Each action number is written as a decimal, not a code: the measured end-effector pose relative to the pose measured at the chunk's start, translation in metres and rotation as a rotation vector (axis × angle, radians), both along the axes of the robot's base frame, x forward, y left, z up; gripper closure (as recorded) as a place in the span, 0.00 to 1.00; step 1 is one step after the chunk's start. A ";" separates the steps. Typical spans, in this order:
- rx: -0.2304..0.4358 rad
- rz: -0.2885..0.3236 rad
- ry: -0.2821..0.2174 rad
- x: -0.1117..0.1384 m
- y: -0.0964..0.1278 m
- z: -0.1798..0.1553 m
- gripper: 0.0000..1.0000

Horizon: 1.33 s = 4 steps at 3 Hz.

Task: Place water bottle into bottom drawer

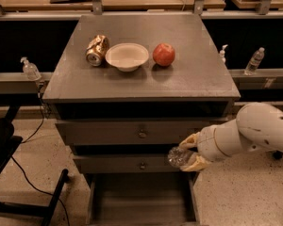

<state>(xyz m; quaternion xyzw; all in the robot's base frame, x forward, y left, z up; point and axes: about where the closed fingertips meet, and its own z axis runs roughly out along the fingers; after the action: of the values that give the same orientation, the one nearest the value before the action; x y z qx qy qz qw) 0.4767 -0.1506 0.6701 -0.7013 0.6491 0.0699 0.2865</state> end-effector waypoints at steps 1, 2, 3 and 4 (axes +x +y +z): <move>0.096 0.001 0.068 -0.005 0.015 -0.032 1.00; 0.092 -0.002 0.072 -0.005 0.014 -0.033 1.00; 0.177 -0.025 0.134 -0.002 0.008 -0.059 1.00; 0.356 -0.059 0.178 0.006 -0.003 -0.089 1.00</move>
Offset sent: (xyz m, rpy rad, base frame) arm -0.0045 0.0147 -0.0308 0.0957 0.0625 0.0040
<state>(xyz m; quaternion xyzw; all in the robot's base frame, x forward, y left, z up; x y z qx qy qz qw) 0.4828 -0.1534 0.5807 -0.6115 0.6693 0.2367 0.3493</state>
